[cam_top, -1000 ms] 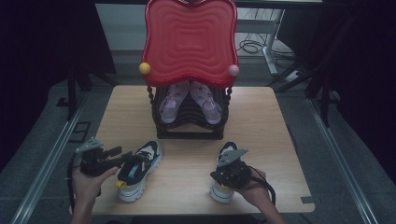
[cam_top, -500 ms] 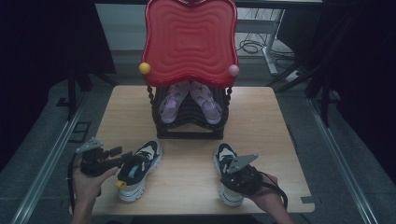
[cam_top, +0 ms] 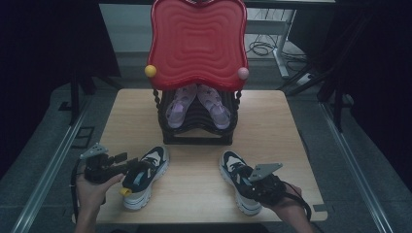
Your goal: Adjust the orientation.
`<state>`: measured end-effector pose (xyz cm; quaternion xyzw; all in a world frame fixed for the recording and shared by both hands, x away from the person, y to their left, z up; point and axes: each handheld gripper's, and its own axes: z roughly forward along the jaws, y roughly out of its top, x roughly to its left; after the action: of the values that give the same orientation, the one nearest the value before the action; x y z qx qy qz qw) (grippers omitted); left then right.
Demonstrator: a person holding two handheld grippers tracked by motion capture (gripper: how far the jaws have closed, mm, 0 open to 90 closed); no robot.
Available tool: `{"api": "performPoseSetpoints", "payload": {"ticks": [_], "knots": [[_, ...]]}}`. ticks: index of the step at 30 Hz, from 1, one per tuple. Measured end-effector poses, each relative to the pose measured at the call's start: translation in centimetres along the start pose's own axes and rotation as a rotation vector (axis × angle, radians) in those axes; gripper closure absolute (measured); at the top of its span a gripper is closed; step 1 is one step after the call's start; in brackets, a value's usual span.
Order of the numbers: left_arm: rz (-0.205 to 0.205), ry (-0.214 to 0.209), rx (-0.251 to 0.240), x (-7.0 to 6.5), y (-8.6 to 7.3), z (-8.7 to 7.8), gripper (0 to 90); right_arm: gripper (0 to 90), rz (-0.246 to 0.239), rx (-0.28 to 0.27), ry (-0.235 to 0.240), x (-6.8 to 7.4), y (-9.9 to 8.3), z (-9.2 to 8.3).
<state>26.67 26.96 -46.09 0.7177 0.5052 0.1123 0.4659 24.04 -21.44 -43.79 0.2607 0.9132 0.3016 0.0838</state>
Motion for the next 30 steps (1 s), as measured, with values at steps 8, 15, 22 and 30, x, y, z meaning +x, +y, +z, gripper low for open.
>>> {"api": "performPoseSetpoints", "payload": {"ticks": [8,15,22,30], "knots": [[-0.002,0.001,-0.001,0.1,0.0,0.0,41.8,90.0,-0.022,0.023,0.013,1.1,-0.2,0.5],[-0.005,0.001,-0.002,0.1,0.0,-0.1,41.8,90.0,0.000,0.025,-0.006,0.5,-1.0,0.0],[0.000,0.000,0.003,0.0,0.0,0.0,41.8,90.0,0.042,0.021,-0.030,-0.4,-2.2,-0.6],[-0.002,0.000,0.000,0.0,0.0,0.0,41.7,90.0,0.053,0.007,-0.025,-0.8,-2.5,-0.7]]}}
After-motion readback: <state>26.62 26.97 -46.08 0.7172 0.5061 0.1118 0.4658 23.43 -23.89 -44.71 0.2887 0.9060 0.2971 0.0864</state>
